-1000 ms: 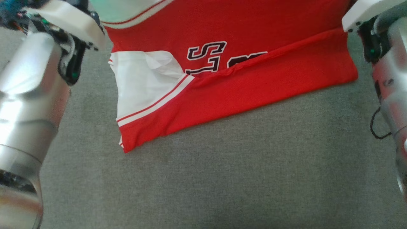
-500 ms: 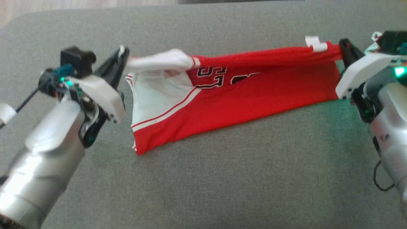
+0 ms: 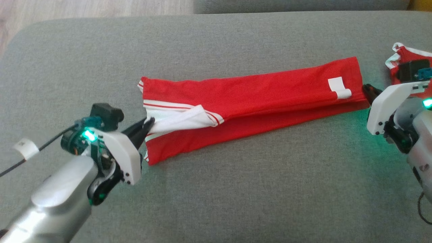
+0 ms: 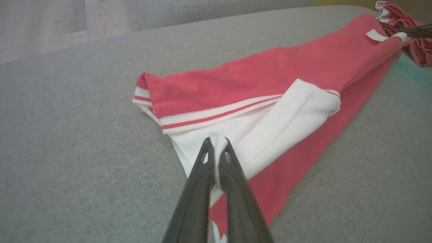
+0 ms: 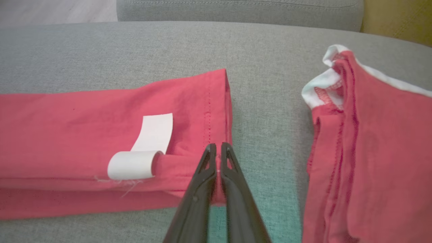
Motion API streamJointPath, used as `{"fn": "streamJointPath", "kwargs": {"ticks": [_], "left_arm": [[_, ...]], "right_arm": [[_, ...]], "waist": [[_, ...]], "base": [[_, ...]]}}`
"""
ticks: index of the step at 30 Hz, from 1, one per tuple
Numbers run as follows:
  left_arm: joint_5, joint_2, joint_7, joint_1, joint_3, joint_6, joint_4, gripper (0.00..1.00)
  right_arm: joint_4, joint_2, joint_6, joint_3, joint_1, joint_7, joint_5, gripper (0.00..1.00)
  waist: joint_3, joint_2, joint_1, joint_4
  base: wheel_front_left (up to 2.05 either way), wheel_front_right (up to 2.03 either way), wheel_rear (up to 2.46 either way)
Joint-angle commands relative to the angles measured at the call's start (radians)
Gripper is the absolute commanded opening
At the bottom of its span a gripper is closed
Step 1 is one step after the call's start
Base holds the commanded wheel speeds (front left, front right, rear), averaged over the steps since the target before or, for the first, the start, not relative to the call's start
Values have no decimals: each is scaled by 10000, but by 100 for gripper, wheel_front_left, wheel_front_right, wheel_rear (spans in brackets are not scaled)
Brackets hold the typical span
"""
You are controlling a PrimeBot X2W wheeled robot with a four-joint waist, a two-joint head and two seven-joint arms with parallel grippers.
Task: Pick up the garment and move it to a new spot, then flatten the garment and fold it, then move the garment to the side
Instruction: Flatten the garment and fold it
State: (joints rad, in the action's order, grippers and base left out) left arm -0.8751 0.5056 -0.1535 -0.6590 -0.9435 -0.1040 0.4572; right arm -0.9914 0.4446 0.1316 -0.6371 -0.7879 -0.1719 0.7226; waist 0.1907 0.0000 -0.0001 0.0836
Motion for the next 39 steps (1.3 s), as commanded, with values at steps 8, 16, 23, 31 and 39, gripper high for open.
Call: {"fn": "streamJointPath", "kwargs": {"ticks": [8,16,23,31,39], "left_arm": [[4,701,-533,148,-15,324,-750,0],[272,544,86,331,51,912,-543,100],[172,48,2701,268,1391,1954,-399,100],[752,-693,4143,1082,3894,3132,-1497,100],[2514,-1768,4150,3196,5478,3115,-2291,100]], "right_arm": [[601,583,-9,-758,218,-980,697,0],[662,474,-9,-755,120,-569,1059,100],[1227,159,-9,-17,-182,2016,1199,100],[2040,-667,-9,1204,319,4311,41,100],[4255,-2323,-9,4054,2530,4333,-2981,100]], "waist": [[31,0,1,-142],[-37,0,1,-321],[-465,0,1,-566],[-1059,0,1,-953],[-1358,0,1,-1268]], "base": [[0,0,0],[0,0,0],[0,0,0],[0,0,0],[0,0,0]]}}
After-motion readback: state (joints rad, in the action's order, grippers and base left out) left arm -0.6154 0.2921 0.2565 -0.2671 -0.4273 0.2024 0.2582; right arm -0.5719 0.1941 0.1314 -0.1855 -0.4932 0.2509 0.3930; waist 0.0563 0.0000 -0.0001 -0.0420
